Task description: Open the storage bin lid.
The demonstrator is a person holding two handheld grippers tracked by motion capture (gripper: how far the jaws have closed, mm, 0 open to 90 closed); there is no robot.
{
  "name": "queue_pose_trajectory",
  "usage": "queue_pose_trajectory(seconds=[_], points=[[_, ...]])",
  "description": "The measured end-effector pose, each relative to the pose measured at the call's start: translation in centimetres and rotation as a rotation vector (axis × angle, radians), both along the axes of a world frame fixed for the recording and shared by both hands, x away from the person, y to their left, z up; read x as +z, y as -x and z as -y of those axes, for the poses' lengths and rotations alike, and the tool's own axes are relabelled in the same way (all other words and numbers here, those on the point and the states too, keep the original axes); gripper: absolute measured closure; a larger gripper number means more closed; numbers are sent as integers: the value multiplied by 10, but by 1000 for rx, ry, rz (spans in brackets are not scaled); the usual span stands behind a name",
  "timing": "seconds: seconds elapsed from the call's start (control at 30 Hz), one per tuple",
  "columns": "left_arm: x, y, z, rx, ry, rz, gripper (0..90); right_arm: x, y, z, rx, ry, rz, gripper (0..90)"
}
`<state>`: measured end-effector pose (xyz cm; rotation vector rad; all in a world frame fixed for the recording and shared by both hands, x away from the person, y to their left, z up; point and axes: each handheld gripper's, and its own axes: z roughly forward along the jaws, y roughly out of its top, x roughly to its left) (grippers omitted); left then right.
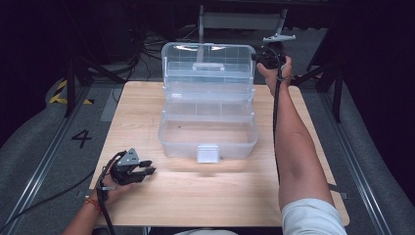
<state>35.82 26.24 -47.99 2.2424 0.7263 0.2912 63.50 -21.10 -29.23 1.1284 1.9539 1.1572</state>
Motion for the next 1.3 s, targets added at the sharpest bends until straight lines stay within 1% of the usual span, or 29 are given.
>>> queue_pose_trajectory(seconds=[0.07, 0.4, 0.53, 0.57, 0.63, 0.73, 0.8, 0.9, 1.03, 1.3], points=[[0, 0, 0, -2, -4, 6, 654, 0, -2, -1, -2, 4, -2, 834], [0, 0, 0, -4, -4, -1, 657, -5, -11, -5, -29, 13, -18, 834], [0, 0, 0, -8, -7, 8, 660, -7, -15, -7, -42, 23, -23, 834], [1, 0, 0, -9, -10, 3, 660, -7, -16, -8, -47, 31, -24, 834], [1, 1, 1, -4, -5, 1, 660, -8, -17, -8, -51, 32, -26, 834], [1, 1, 1, -9, -8, 2, 663, -9, -18, -9, -55, 36, -28, 832], [1, 1, 2, -11, -9, -2, 664, -9, -18, -10, -57, 48, -27, 831], [1, 1, 2, -13, -12, 1, 664, -10, -20, -10, -62, 43, -33, 831], [1, 1, 2, -15, -11, 0, 664, -11, -22, -12, -72, 52, -38, 828], [0, 1, 2, -13, -4, 2, 663, -16, -26, -12, -79, 53, -49, 823]])
